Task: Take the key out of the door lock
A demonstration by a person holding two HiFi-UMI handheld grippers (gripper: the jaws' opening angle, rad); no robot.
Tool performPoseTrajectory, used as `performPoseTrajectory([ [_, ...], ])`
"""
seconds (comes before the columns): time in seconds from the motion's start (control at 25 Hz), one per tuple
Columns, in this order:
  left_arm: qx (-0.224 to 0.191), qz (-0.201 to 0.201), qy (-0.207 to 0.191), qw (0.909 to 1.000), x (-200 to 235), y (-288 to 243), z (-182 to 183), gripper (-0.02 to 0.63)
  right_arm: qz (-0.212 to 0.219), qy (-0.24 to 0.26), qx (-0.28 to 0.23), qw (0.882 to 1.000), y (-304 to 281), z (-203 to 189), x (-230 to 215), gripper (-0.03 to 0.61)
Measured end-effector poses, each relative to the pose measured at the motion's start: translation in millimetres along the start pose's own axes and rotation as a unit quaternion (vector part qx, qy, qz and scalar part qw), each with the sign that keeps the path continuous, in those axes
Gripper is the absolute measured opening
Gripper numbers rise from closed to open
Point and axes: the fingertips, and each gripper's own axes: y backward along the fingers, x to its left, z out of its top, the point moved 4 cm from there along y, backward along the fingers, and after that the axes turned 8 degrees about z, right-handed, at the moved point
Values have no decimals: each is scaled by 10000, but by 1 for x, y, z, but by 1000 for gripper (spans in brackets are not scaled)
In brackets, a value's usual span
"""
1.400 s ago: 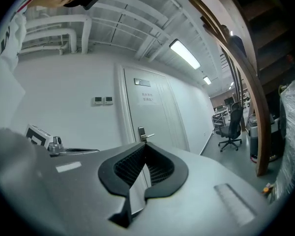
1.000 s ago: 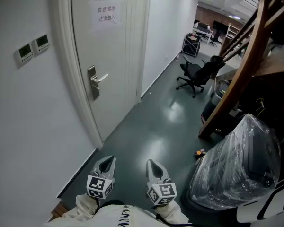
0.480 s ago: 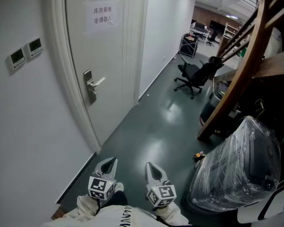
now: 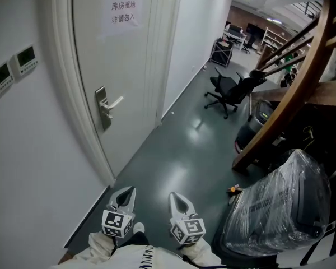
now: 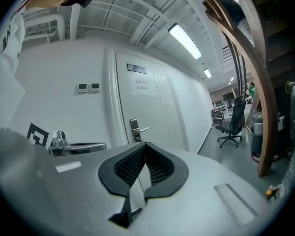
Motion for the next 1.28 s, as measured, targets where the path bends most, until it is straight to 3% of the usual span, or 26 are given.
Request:
performPoseTrajectory([
  [0.68, -109, -74, -62, 9999, 104, -90, 21, 0, -209, 206, -48, 9996, -132, 34, -19, 2],
  [1.28, -43, 146, 37, 9999, 137, -137, 19, 0, -92, 189, 115, 9997, -183, 36, -43, 2],
])
